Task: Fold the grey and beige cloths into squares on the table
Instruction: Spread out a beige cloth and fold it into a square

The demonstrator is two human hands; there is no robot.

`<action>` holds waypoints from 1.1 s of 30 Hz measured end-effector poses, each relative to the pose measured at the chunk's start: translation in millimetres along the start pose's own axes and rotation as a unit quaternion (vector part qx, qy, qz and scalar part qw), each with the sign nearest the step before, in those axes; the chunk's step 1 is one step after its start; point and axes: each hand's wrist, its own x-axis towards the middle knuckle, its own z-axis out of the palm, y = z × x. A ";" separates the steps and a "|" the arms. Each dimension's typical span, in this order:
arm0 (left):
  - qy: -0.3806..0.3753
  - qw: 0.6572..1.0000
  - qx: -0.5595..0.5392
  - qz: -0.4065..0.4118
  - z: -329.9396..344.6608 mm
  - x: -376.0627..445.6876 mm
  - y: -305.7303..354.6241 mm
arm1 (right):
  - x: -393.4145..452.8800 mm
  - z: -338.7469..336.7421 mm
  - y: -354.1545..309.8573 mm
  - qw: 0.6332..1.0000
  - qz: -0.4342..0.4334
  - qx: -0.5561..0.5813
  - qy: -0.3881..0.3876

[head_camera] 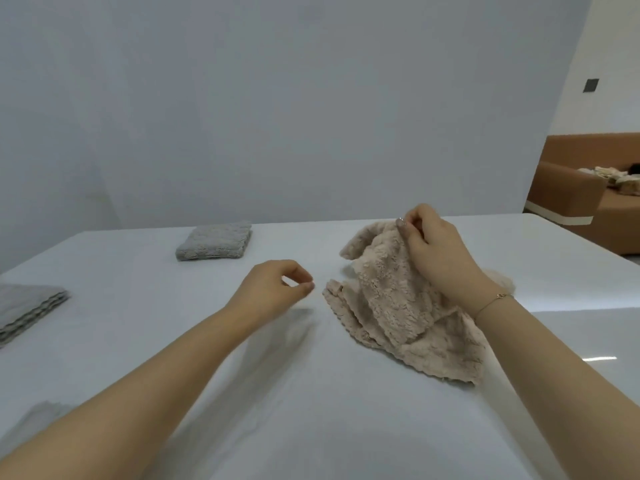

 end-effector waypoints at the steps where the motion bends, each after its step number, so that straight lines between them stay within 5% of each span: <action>1: 0.011 1.000 -0.010 -0.010 -10.8 -3.5 -7.0 | -1.2 1.8 -9.0 1.000 0.001 0.029 0.006; 6: 0.028 0.996 -0.077 -0.035 -50.8 -21.0 -49.0 | -3.6 22.1 -44.9 0.986 0.042 0.162 -0.010; 10: 0.056 0.981 -0.181 -0.038 -64.9 -34.5 -85.3 | 0.2 49.4 -74.9 0.934 0.129 0.329 -0.058; 16: 0.089 0.934 -0.340 -0.070 -66.8 -42.5 -123.7 | 13.9 95.4 -117.7 0.864 0.195 0.447 -0.126; 22: 0.049 0.858 -0.509 -0.045 -80.7 -44.5 -120.6 | 24.0 133.6 -137.4 0.854 0.171 0.466 -0.158; 26: 0.061 0.882 -0.462 -0.063 -84.2 -44.0 -123.2 | 24.7 146.8 -133.3 0.807 0.182 0.521 -0.209; 33: 0.098 0.861 -0.477 -0.143 -80.2 -39.9 -124.6 | 21.0 153.0 -117.4 0.741 0.295 0.532 -0.286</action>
